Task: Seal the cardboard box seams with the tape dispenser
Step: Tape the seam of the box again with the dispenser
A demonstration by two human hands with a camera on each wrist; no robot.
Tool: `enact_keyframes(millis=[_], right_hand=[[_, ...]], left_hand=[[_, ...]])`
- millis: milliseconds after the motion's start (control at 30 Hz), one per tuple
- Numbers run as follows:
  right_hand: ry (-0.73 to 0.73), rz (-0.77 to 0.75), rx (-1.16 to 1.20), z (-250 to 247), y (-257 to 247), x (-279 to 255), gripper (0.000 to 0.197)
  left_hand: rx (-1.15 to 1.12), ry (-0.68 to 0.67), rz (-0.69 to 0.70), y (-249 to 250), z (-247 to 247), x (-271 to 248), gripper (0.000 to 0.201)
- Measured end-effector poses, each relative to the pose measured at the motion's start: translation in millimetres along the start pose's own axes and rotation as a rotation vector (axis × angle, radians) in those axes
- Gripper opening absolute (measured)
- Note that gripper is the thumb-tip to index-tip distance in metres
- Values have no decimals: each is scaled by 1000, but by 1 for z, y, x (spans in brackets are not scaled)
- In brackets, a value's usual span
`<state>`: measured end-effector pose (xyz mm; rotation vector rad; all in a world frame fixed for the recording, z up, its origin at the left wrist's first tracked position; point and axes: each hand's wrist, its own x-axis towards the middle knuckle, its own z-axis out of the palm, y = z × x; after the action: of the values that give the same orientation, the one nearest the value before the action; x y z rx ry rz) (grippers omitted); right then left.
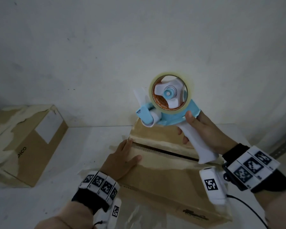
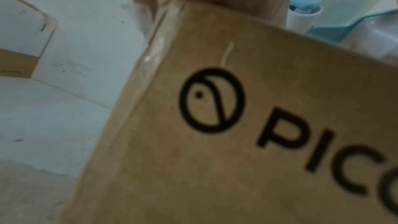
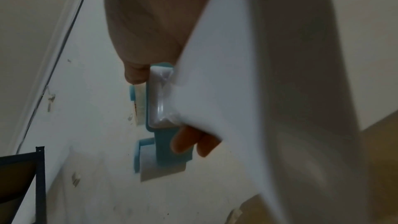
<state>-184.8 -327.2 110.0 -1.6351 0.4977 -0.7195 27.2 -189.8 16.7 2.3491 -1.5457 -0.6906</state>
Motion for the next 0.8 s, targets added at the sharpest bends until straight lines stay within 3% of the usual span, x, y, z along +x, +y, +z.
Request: enact_keyframes(millis=[233,433,600,700,800], right_hand=[[-11,10,15,-6,1,-1,91],[-20,45,-56,-12,3,-8,94],[-33,42,-60,-11,4,-10,91],[-50,36,-70,-10,5,-10,91],[-52,22,-67,-8,4,-11,88]], left_hand=[[17,-46,76,-4,5,-19,81],[169,24,118,2,-2,-4,114],[183,-85,211,7,0,10,100],[193,-24,192,7,2,14,95],[152,44,199,10,4,17,65]])
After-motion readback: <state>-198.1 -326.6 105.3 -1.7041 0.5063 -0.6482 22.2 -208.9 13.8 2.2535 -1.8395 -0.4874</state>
